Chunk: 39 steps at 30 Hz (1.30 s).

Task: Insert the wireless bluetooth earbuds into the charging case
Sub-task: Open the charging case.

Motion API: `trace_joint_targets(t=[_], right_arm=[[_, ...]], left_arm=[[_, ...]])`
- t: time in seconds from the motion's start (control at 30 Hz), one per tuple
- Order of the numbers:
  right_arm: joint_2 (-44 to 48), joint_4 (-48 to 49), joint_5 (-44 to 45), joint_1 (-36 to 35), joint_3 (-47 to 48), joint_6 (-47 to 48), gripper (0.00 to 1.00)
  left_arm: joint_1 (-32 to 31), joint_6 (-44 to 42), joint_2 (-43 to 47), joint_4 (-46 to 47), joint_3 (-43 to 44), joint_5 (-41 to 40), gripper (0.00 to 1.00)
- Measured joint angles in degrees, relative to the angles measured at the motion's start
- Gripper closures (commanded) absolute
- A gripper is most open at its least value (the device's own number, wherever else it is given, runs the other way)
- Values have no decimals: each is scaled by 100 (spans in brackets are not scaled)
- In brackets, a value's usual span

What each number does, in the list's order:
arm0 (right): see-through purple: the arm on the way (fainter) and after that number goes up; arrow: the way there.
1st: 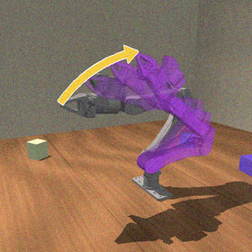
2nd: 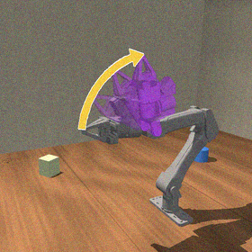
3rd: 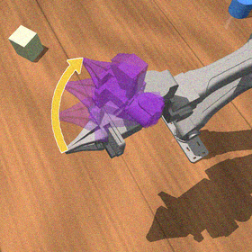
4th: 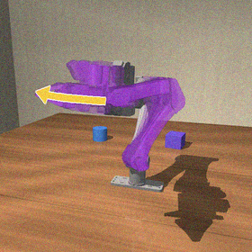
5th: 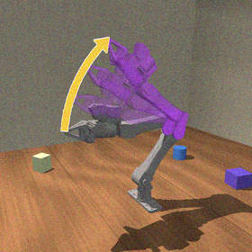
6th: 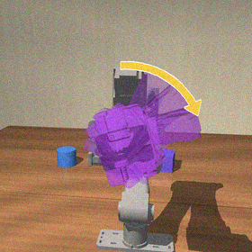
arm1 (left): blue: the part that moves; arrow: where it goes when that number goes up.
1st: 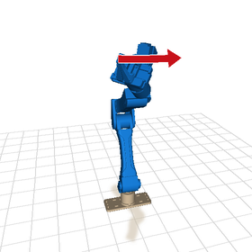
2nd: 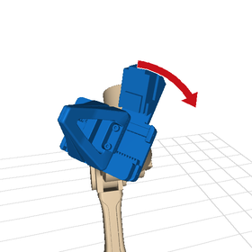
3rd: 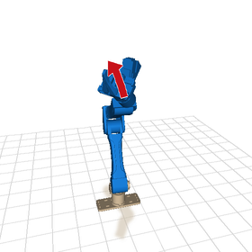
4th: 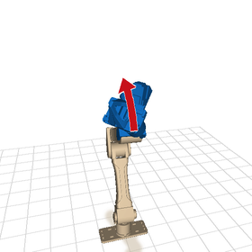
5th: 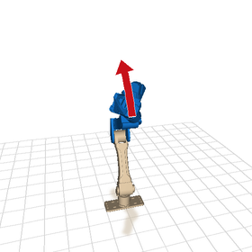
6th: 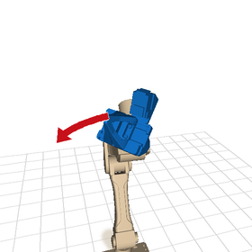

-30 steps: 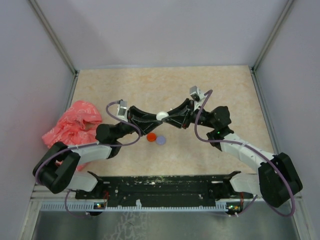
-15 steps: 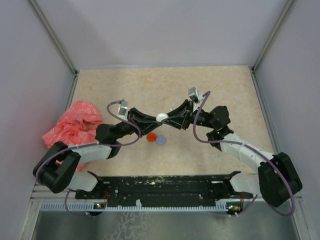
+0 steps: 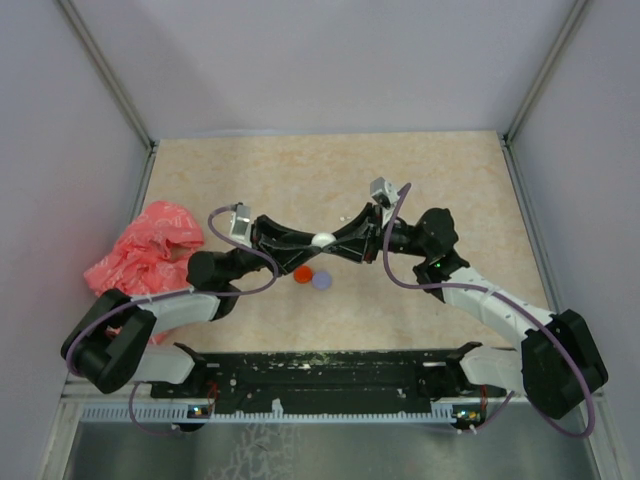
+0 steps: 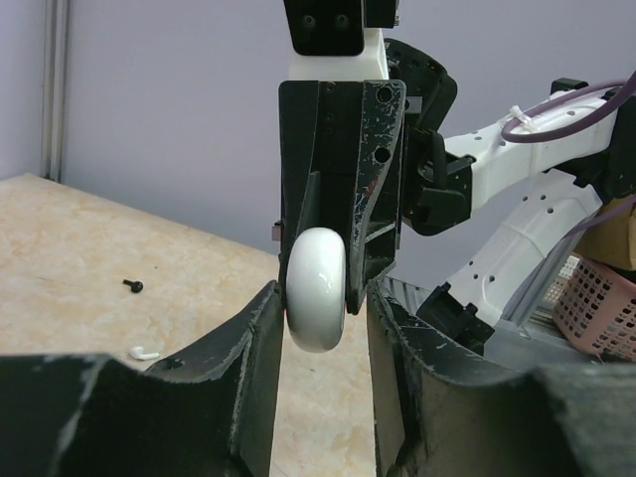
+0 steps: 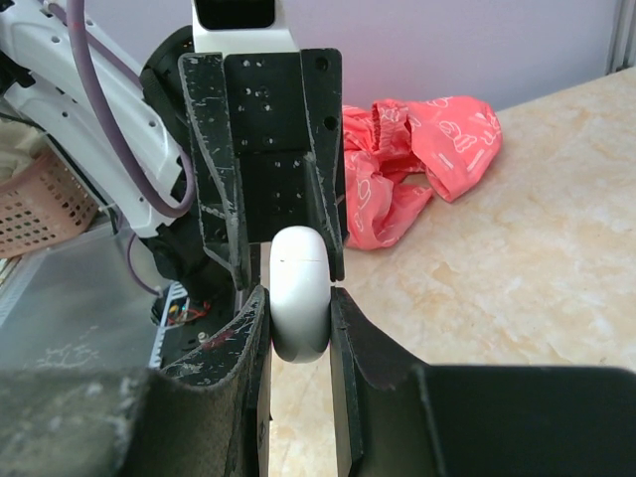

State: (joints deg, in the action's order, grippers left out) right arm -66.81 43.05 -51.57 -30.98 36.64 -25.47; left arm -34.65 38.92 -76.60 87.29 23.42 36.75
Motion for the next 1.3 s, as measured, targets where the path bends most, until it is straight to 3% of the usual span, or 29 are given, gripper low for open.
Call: trace_joint_targets(t=[0.1,0.3,0.37,0.6,0.83,1.3], right_arm=[[0,-74,0,0,0,15,84],[0,-79,-76,0,2,50,73],[2,-166,-120,0,24,125,68],[170,-1375,-243,20,345,890,61],[232,-2271,-400,98,549,1508,57],[503,-3021,-417,166,706,2055,54]], left_arm=[[4,11,0,2,0,9,62],[28,17,0,-2,13,103,93],[33,-20,2,-17,15,144,99],[42,-636,546,-938,306,391,100],[39,-1609,1056,-2651,925,713,100],[-225,-3202,1130,-5274,1648,822,100]])
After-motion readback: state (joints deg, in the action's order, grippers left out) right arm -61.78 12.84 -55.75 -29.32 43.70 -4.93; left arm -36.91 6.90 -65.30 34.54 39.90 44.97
